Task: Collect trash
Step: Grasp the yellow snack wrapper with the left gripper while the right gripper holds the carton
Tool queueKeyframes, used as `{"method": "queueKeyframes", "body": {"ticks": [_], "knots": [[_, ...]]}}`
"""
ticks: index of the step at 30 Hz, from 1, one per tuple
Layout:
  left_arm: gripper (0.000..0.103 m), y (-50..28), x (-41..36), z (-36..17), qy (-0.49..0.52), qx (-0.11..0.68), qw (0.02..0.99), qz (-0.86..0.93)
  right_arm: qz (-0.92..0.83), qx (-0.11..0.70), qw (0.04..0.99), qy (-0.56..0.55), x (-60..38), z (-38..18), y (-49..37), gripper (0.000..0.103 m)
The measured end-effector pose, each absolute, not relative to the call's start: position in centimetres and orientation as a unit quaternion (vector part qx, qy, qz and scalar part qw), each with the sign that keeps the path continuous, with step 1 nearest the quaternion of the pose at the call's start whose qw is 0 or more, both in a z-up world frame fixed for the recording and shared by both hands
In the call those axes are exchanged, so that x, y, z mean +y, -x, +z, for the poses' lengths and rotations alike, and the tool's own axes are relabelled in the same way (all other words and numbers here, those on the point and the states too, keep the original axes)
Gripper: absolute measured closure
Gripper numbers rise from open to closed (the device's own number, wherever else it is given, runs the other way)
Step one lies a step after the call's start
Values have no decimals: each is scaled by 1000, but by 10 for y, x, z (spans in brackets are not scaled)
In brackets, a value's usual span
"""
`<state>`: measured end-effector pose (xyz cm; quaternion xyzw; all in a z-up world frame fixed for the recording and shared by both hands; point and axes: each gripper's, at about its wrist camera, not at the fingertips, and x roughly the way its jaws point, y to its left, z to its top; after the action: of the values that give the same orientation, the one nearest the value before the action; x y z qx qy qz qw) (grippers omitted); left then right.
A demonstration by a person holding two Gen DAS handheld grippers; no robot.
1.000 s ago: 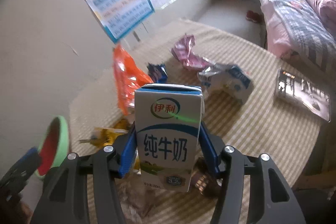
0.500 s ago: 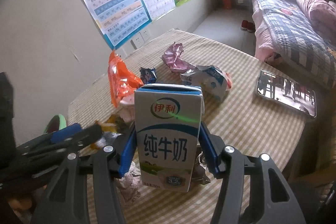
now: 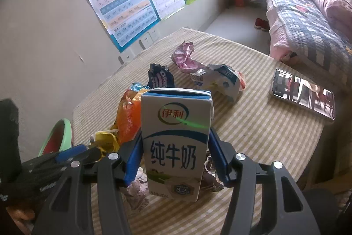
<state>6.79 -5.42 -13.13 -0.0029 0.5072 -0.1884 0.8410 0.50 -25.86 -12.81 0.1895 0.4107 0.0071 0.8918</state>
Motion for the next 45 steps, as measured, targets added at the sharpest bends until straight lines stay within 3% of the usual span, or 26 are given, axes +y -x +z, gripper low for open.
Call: {"method": "queueKeyframes", "body": {"ticks": [11, 20, 30, 36, 42, 45], "knots": [[48, -65, -21, -141, 47, 533, 825, -182, 12, 414, 890, -190, -255, -129, -5, 48], [46, -55, -14, -149, -36, 537, 816, -212, 13, 415, 888, -196, -256, -131, -5, 48], [46, -80, -32, -162, -46, 538, 812, -220, 15, 429, 879, -206, -255, -141, -7, 48], [46, -88, -52, -174, -73, 541, 808, -221, 31, 482, 852, -203, -248, -161, -16, 47], [65, -96, -41, -177, -23, 549, 809, -207, 37, 500, 843, -193, -241, -164, -15, 43], [69, -93, -35, -172, -20, 543, 816, -198, 38, 501, 841, -199, -242, -160, -13, 40]]}}
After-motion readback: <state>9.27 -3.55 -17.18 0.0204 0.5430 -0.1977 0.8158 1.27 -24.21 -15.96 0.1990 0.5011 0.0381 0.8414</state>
